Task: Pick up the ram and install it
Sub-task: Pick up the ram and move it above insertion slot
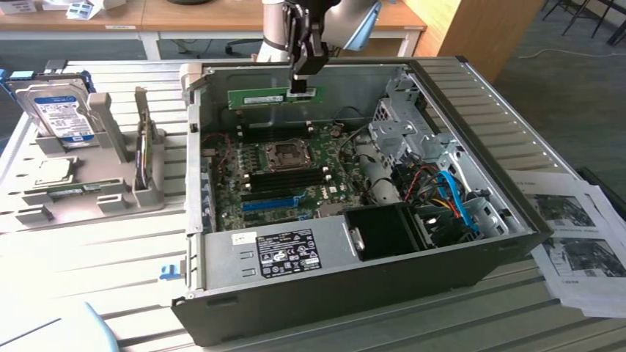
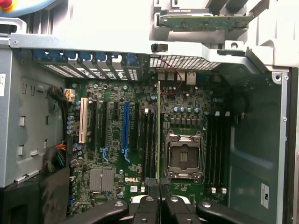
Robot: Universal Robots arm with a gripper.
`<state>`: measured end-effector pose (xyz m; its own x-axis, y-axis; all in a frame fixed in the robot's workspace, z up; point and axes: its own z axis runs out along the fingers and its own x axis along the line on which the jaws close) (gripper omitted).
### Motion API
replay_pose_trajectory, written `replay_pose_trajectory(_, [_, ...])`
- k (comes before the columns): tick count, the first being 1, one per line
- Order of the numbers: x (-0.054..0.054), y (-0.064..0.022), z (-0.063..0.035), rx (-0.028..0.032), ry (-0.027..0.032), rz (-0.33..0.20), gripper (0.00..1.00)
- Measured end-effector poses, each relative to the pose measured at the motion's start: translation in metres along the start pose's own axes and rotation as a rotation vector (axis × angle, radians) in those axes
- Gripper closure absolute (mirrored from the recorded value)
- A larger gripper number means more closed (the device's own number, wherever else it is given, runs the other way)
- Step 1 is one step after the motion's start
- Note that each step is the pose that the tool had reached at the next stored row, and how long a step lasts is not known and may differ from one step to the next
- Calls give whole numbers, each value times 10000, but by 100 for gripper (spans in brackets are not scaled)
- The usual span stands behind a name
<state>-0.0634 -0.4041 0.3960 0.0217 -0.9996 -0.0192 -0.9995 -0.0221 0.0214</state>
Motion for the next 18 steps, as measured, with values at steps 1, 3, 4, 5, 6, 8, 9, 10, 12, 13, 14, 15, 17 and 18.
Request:
replay_pose_trajectory(1, [0,-5,0,0,-3,0,89])
replay_pose_trajectory(3, [0,-14,0,0,-8,0,89])
replay_pose_trajectory(4, [0,-18,0,0,-10,0,89])
replay_pose_trajectory(5, [0,-23,0,0,-12,0,89])
replay_pose_trajectory(6, [1,-29,1,0,-15,0,89])
replay_pose_trajectory(8, [1,-37,0,0,-18,0,89])
replay_pose_trajectory(9, [1,-38,0,0,-19,0,89])
replay_pose_trajectory(10, [1,-38,0,0,-19,1,89])
replay_pose_trajectory(12, [1,-38,0,0,-19,0,89])
replay_pose_trajectory(13, [1,-38,1,1,-20,0,89])
replay_pose_trajectory(14, [0,-39,2,1,-21,-1,89])
replay_pose_trajectory(15, [0,-39,6,1,-22,0,89])
replay_pose_trajectory(17, [1,-39,10,0,-18,-1,89])
replay_pose_trajectory(18, [1,-39,14,0,-19,-1,89])
